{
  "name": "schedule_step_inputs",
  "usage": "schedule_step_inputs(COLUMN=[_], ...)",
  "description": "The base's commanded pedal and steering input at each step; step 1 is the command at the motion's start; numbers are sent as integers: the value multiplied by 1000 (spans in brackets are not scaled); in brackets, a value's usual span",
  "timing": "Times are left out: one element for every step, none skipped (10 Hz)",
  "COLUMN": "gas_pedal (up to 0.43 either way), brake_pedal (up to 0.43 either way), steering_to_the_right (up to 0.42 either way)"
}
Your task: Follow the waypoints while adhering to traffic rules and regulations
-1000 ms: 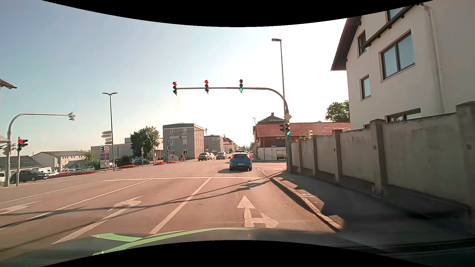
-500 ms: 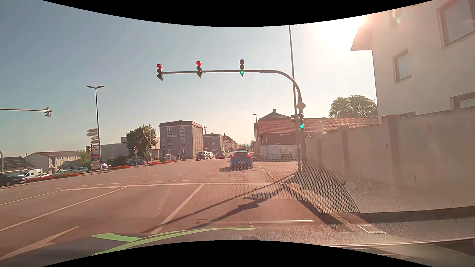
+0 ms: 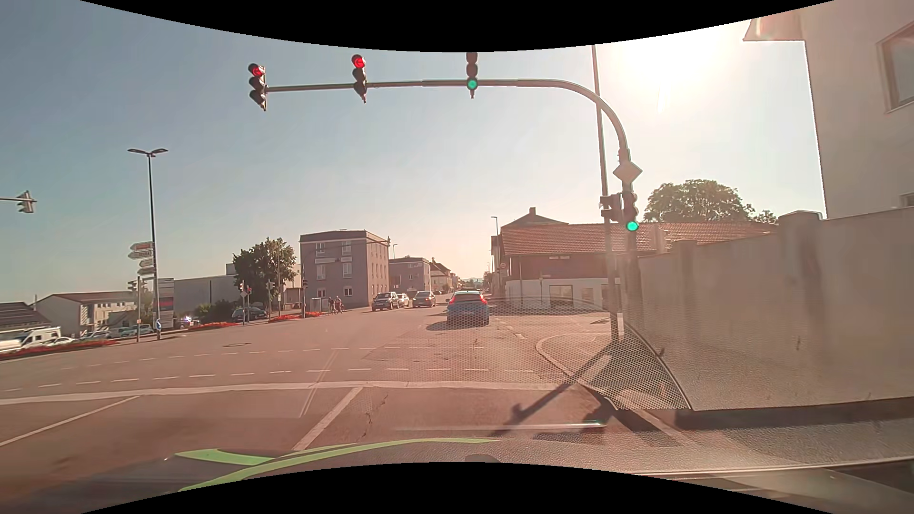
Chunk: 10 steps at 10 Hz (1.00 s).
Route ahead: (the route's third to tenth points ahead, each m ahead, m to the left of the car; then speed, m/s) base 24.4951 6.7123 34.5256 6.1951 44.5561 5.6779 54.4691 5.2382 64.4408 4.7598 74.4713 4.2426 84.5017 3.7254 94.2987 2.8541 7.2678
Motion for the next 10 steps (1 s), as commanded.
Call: schedule_step_inputs(gas_pedal=[197,197,197,197,197,197,197,197,197,197], brake_pedal=[0,0,0,0,0,0,0,0,0,0], steering_to_the_right=[-6,-5,-5,-5,-5,-4,-3,-1,3,4])
